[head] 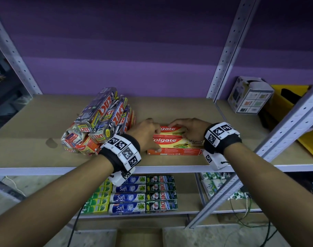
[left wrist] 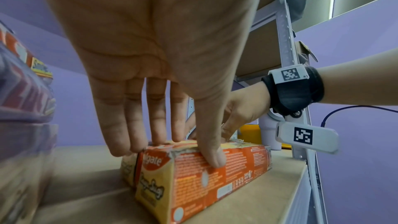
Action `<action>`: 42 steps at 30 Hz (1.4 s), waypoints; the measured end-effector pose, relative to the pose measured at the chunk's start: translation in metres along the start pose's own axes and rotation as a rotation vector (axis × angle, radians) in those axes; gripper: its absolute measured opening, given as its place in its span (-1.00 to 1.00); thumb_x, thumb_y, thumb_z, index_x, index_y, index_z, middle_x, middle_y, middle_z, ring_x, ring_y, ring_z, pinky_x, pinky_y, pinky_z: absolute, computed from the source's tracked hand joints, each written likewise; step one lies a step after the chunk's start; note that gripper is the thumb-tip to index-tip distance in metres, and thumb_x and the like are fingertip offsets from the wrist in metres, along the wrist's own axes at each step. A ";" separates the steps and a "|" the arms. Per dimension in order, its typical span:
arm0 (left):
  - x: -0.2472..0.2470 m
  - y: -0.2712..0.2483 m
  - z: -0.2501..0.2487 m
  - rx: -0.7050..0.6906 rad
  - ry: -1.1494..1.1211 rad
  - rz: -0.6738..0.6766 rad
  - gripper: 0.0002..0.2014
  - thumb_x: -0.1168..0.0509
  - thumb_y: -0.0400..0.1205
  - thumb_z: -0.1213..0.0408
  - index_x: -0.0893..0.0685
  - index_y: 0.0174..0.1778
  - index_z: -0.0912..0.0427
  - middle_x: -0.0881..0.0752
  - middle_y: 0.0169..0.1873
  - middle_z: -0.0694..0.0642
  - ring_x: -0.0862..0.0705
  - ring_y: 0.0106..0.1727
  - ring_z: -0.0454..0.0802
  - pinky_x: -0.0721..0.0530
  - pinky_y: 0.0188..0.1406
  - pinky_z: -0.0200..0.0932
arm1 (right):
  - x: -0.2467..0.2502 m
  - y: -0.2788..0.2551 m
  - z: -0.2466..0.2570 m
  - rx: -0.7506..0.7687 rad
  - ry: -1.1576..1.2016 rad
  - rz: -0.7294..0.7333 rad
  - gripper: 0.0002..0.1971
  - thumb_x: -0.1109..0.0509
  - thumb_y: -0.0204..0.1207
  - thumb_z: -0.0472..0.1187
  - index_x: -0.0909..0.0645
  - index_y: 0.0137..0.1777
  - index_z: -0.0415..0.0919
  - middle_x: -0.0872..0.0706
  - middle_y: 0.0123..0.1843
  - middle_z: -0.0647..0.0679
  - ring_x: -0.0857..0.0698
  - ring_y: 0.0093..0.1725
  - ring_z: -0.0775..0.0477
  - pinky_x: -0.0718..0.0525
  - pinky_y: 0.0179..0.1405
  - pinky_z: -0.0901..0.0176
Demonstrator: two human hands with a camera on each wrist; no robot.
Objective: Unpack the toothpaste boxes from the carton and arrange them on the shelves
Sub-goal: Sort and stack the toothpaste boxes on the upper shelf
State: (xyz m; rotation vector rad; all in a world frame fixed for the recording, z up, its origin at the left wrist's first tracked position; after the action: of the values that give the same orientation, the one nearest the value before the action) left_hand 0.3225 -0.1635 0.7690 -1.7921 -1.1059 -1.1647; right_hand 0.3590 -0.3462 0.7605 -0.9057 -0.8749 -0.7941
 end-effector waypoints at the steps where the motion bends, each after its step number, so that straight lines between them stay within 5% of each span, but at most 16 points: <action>1: 0.000 0.001 0.000 0.002 0.010 0.002 -0.35 -0.65 0.31 0.01 -0.62 0.30 0.03 -0.50 0.12 -0.04 -0.60 0.12 -0.04 -0.65 0.14 -0.10 | -0.001 -0.001 0.000 -0.006 0.008 0.009 -0.39 -0.32 0.59 -0.38 -0.44 0.49 0.29 -0.55 0.51 0.08 -0.60 0.39 -0.05 -0.61 0.41 -0.02; 4: -0.002 0.001 0.000 0.040 0.030 0.031 -0.27 -0.63 0.33 -0.03 -0.59 0.41 0.05 -0.51 0.19 -0.02 -0.58 0.17 -0.01 -0.61 0.12 -0.12 | 0.002 -0.007 0.001 -0.016 0.016 0.006 -0.46 -0.28 0.66 -0.28 -0.45 0.51 0.32 -0.54 0.52 0.10 -0.59 0.36 0.02 -0.58 0.37 0.13; 7: -0.001 0.001 -0.002 0.054 0.048 0.046 -0.29 -0.62 0.35 -0.03 -0.61 0.42 0.07 -0.56 0.24 0.02 -0.59 0.21 0.02 -0.63 0.20 -0.06 | 0.006 -0.019 0.001 -0.038 -0.036 -0.012 -0.52 -0.34 0.64 0.05 -0.43 0.55 0.31 -0.50 0.58 0.13 -0.52 0.36 0.14 -0.39 0.29 0.31; 10: -0.001 0.000 -0.006 0.061 0.083 0.063 -0.35 -0.60 0.40 -0.02 -0.64 0.39 0.11 -0.60 0.25 0.05 -0.62 0.22 0.04 -0.65 0.21 -0.04 | 0.004 -0.036 -0.006 -0.085 -0.071 0.079 -0.22 -0.51 0.43 0.26 -0.30 0.64 0.27 -0.25 0.71 0.15 -0.35 0.62 0.00 -0.29 0.56 0.15; 15: -0.007 0.003 -0.009 0.094 0.110 0.094 -0.43 -0.57 0.45 0.03 -0.67 0.35 0.15 -0.67 0.23 0.10 -0.67 0.20 0.06 -0.68 0.22 -0.01 | 0.001 -0.055 -0.012 -0.102 -0.211 0.019 -0.18 -0.56 0.48 -0.04 -0.26 0.69 0.13 -0.34 0.68 0.10 -0.47 0.53 -0.04 -0.38 0.46 0.25; 21: -0.012 0.018 -0.008 0.121 0.178 0.086 -0.51 -0.60 0.41 0.05 -0.72 0.22 0.13 -0.72 0.09 0.08 -0.71 0.05 0.06 -0.73 0.09 -0.01 | -0.001 -0.056 -0.007 -0.109 -0.229 -0.023 -0.27 -0.51 0.54 -0.11 -0.30 0.68 0.10 -0.29 0.71 0.04 -0.47 0.54 -0.10 -0.45 0.53 0.02; 26: -0.011 0.039 -0.005 0.152 0.225 0.046 -0.48 -0.63 0.35 0.07 -0.73 0.20 0.13 -0.75 0.07 0.11 -0.73 -0.01 0.08 -0.64 -0.13 -0.12 | 0.005 -0.045 -0.013 -0.143 -0.186 -0.118 -0.37 -0.50 0.54 -0.18 -0.44 0.60 0.16 -0.41 0.65 0.04 -0.51 0.50 -0.09 -0.42 0.49 0.17; 35: -0.002 0.085 0.006 0.204 0.249 -0.071 -0.68 -0.46 0.55 0.26 -0.71 0.21 0.24 -0.75 0.14 0.23 -0.75 0.08 0.20 -0.56 -0.14 -0.14 | 0.010 -0.004 -0.032 -0.174 -0.121 -0.185 -0.44 -0.39 0.63 -0.24 -0.42 0.62 0.04 -0.31 0.70 -0.07 -0.36 0.62 -0.17 -0.28 0.62 0.13; 42: -0.006 0.105 0.010 0.214 0.246 -0.021 -0.58 -0.52 0.47 0.13 -0.72 0.21 0.20 -0.76 0.10 0.21 -0.77 0.04 0.19 -0.58 -0.15 -0.13 | 0.008 0.018 -0.048 -0.186 -0.029 -0.205 -0.41 -0.37 0.62 -0.32 -0.40 0.63 0.03 -0.29 0.71 -0.05 -0.31 0.66 -0.11 -0.19 0.63 0.22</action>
State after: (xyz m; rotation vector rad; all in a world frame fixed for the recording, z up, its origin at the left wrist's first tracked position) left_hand 0.4211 -0.1956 0.7485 -1.4355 -1.0612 -1.1944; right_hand 0.3917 -0.3835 0.7456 -1.0024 -0.9401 -1.0546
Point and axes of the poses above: each hand's wrist, its own y-axis towards the middle knuckle, its own x-axis out of the back of the hand, z = x × y, the point moved 5 cm from there along y, towards the middle knuckle
